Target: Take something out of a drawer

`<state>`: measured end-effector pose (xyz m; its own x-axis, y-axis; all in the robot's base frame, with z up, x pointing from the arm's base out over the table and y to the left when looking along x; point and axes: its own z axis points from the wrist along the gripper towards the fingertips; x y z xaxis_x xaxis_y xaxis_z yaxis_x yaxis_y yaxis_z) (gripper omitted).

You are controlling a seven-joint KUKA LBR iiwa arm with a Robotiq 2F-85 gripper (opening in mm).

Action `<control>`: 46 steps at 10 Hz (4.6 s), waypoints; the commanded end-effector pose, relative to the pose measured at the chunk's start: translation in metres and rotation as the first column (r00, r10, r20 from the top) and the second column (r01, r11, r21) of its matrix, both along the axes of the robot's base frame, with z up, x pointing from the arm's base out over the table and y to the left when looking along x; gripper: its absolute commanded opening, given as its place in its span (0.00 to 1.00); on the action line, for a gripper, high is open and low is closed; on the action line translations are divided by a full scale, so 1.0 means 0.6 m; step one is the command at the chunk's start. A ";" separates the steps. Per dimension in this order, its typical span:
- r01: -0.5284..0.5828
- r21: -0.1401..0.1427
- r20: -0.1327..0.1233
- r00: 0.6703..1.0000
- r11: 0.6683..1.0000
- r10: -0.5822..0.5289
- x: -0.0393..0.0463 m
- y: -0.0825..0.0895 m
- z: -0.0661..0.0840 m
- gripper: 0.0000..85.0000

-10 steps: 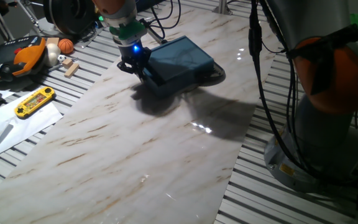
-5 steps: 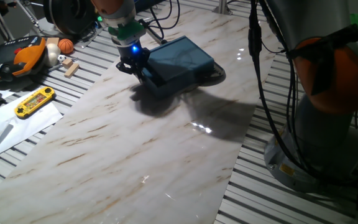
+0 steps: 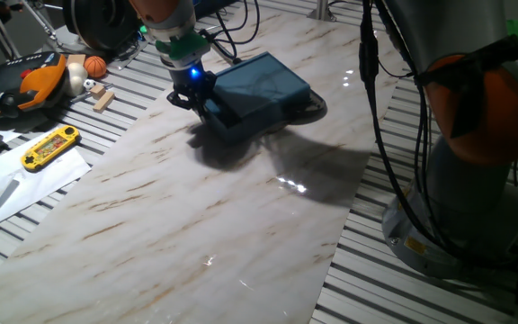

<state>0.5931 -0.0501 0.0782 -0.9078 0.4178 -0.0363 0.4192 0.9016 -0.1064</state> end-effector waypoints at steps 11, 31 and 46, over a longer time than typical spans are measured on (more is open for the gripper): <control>0.003 0.017 -0.001 1.000 1.000 -0.003 -0.001 0.028 -0.002 0.00; -0.011 0.022 0.011 1.000 1.000 0.011 -0.001 0.076 -0.003 0.40; -0.030 0.043 0.013 0.999 0.999 0.029 -0.005 0.043 0.063 0.40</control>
